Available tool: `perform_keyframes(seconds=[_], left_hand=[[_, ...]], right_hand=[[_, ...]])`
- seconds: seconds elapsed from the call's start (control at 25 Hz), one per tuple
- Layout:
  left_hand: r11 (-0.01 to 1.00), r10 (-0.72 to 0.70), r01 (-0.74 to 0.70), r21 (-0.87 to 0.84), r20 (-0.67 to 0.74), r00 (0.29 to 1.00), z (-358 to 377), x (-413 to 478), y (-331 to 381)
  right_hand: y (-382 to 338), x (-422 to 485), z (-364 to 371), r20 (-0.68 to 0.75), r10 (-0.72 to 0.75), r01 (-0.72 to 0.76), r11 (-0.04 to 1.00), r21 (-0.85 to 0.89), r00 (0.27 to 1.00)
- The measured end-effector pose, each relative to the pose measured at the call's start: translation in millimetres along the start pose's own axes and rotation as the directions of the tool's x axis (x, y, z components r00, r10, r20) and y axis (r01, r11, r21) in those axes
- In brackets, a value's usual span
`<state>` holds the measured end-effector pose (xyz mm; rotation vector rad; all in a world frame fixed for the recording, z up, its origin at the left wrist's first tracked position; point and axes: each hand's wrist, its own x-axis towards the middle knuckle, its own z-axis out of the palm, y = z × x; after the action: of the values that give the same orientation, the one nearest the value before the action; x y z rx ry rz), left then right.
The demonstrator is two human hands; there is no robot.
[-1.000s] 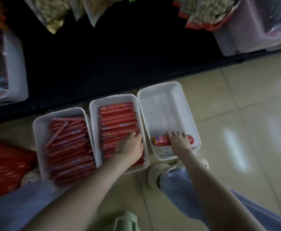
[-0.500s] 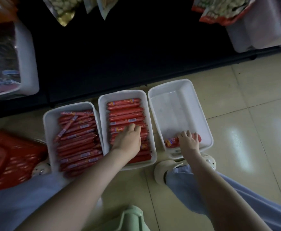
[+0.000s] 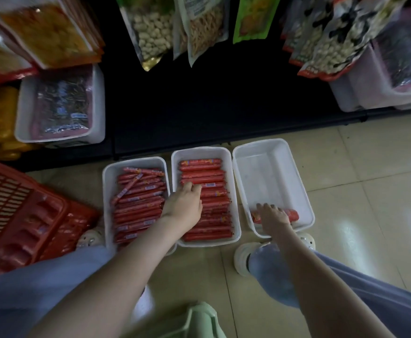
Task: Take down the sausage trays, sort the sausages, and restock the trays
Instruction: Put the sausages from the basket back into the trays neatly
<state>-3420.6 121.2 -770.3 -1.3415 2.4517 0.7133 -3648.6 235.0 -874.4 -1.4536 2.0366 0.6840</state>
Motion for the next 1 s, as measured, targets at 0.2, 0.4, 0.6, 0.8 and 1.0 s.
perform_keyframes(seconds=[0.2, 0.4, 0.6, 0.8, 1.0], left_hand=[[0.992, 0.129, -0.128, -0.017, 0.067, 0.989, 46, 16, 50], [0.989, 0.146, -0.144, -0.027, 0.147, 0.978, 116, 71, 106], [0.990, 0.045, -0.082, 0.118, 0.288, 0.957, 156, 102, 103], [0.966, 0.017, -0.100, 0.240, 0.326, 0.945, 154, 102, 93], [0.980, -0.031, -0.034, 0.194, 0.322, 0.946, 153, 106, 116]], right_hand=[[37, 16, 25, 0.060, -0.034, 0.027, 0.994, 0.107, 0.998], [39, 44, 52, 0.002, -0.173, 0.173, 0.984, -0.035, 0.985], [47, 47, 42, -0.176, -0.285, 0.263, 0.955, -0.138, 0.942], [41, 51, 54, -0.173, -0.286, 0.263, 0.954, -0.141, 0.943], [54, 56, 62, -0.068, -0.186, 0.182, 0.982, -0.058, 0.980]])
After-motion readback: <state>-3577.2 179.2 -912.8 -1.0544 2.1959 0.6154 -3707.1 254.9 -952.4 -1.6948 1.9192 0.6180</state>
